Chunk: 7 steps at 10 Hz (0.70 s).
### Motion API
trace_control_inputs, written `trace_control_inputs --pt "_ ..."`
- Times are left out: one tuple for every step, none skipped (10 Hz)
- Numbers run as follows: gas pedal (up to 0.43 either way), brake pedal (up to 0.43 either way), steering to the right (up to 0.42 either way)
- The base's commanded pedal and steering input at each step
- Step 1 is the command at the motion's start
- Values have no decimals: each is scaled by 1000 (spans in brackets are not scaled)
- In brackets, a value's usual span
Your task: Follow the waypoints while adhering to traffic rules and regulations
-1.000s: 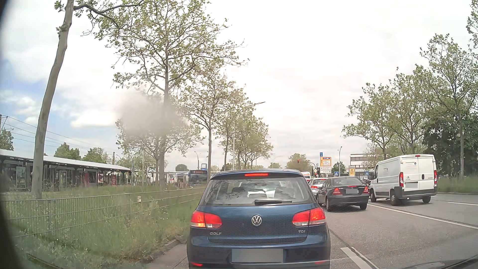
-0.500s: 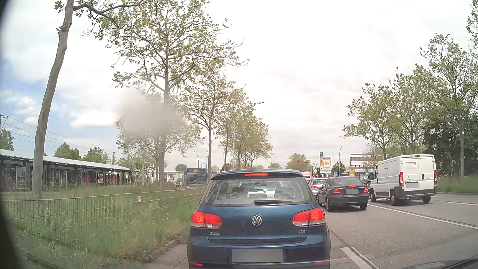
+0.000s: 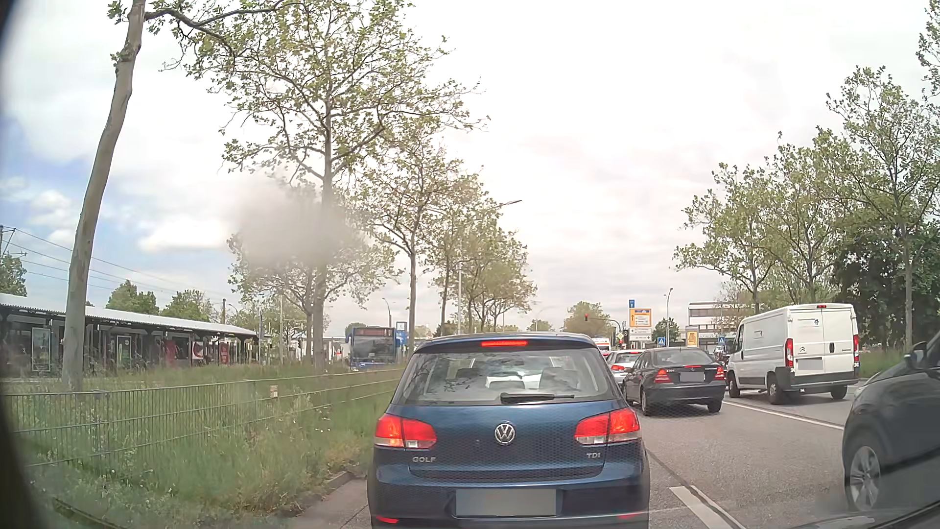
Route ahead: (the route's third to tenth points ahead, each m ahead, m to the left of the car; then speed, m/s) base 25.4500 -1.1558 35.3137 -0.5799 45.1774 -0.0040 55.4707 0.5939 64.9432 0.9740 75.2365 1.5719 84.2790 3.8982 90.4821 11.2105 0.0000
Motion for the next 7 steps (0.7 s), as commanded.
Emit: trace_control_inputs --pt "0 250 -4" --pt "0 250 -4" --pt "0 250 -4" --pt "0 250 -4" --pt "0 250 -4" --pt "0 250 -4" --pt "0 250 -4"
